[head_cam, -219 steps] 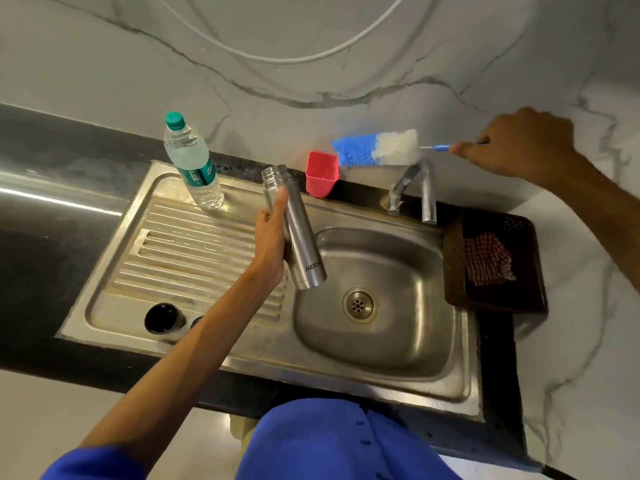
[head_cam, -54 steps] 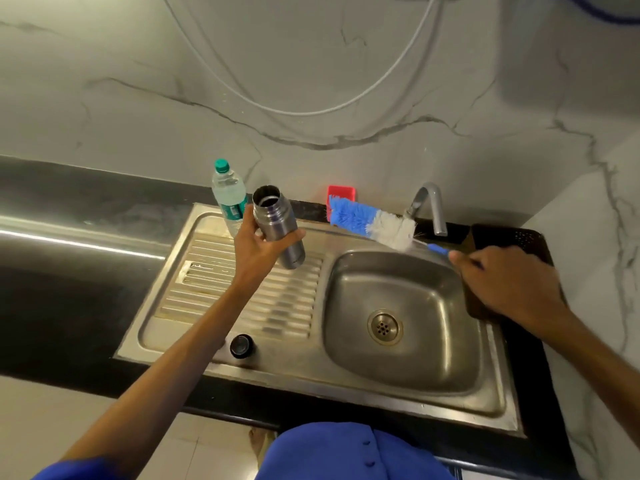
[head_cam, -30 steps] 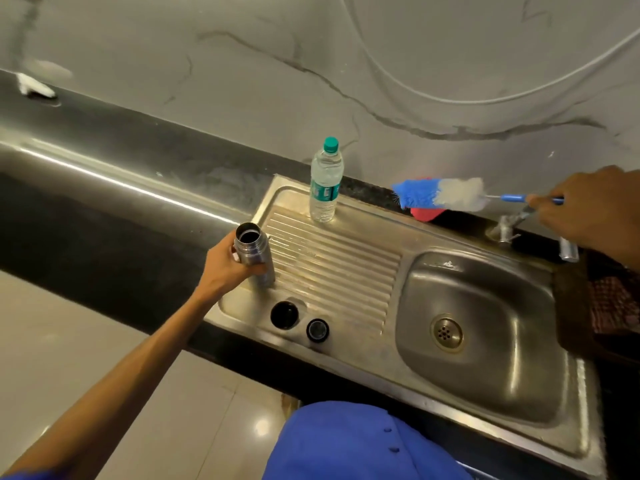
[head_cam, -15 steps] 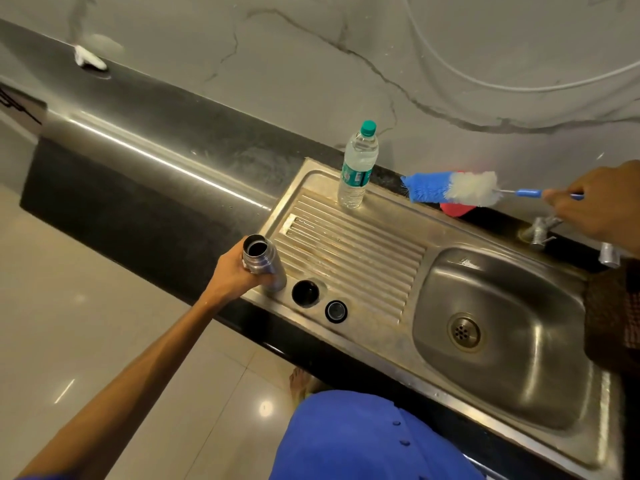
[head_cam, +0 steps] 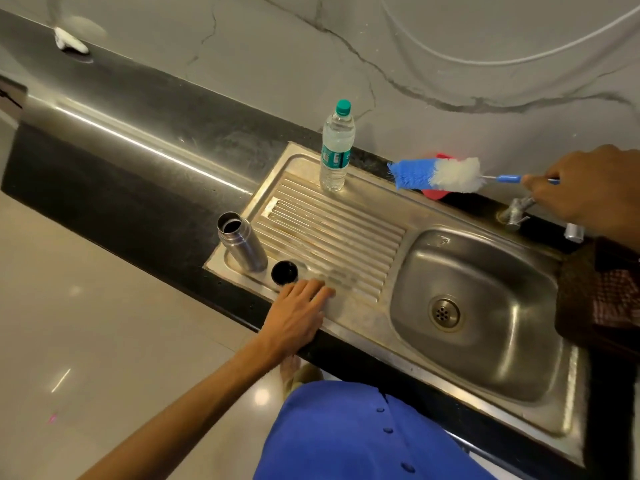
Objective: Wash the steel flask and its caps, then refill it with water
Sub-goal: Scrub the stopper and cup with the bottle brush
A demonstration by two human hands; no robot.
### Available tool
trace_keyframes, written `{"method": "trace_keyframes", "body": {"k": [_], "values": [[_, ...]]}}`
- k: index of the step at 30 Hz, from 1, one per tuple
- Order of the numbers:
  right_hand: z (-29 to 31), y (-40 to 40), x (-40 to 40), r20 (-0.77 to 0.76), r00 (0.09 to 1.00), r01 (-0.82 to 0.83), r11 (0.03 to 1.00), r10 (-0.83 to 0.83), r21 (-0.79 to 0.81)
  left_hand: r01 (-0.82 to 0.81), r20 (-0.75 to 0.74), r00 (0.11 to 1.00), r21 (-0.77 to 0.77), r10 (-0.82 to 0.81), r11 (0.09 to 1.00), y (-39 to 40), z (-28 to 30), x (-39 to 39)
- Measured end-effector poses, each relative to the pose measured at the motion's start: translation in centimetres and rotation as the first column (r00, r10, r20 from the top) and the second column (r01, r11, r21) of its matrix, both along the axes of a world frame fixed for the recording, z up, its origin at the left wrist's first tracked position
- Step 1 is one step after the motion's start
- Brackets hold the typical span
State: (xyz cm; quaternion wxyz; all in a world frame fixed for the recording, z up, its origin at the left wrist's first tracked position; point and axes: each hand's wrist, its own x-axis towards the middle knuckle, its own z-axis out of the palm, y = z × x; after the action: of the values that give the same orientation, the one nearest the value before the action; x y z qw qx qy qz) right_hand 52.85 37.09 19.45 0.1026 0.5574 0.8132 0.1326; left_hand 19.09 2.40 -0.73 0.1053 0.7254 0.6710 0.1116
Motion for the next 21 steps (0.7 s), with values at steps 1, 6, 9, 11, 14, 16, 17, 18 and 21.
{"method": "trace_keyframes", "body": {"k": [1, 6, 9, 11, 14, 16, 17, 18, 21], "values": [[0.7, -0.6, -0.5, 0.006, 1.000, 0.007, 1.000, -0.007, -0.003, 0.017, -0.017, 1.000, -0.111, -0.019, 0.994, 1.4, 0.0, -0.1], [3.8, -2.5, 0.1, -0.033, 0.999, 0.037, 0.999, -0.037, 0.002, -0.034, -0.188, 0.980, -0.484, -0.066, 0.875, 5.7, -2.1, -0.5], [5.1, -2.4, 1.9, -0.065, 0.995, 0.079, 0.997, -0.078, 0.022, -0.064, -0.181, 0.983, -0.457, -0.022, 0.887, 6.7, -2.3, -0.5], [5.8, -1.9, 3.0, -0.052, 0.994, 0.099, 0.994, -0.097, 0.046, -0.125, -0.219, 0.975, -0.457, 0.024, 0.881, 7.3, -2.3, -0.4], [6.3, -0.4, 4.5, 0.024, 0.994, 0.100, 0.991, -0.102, 0.084, -0.181, -0.301, 0.953, -0.487, 0.031, 0.854, 8.3, -2.0, 0.1], [6.0, 1.2, 5.4, 0.070, 0.993, 0.093, 0.994, -0.097, 0.059, -0.197, -0.313, 0.949, -0.478, 0.043, 0.856, 9.1, -1.5, 0.9], [6.0, 1.6, 5.2, 0.091, 0.990, 0.103, 0.993, -0.107, 0.048, -0.209, -0.303, 0.951, -0.459, 0.069, 0.864, 9.5, -1.3, 1.2], [6.4, 1.6, 4.4, 0.111, 0.987, 0.113, 0.992, -0.118, 0.047, -0.222, -0.267, 0.957, -0.437, 0.110, 0.872, 10.0, -1.0, 1.5], [7.3, 1.3, 2.2, 0.076, 0.988, 0.134, 0.990, -0.137, 0.049, -0.263, 0.021, 0.955, -0.401, 0.296, 0.878, 11.9, 0.0, 2.6]]}}
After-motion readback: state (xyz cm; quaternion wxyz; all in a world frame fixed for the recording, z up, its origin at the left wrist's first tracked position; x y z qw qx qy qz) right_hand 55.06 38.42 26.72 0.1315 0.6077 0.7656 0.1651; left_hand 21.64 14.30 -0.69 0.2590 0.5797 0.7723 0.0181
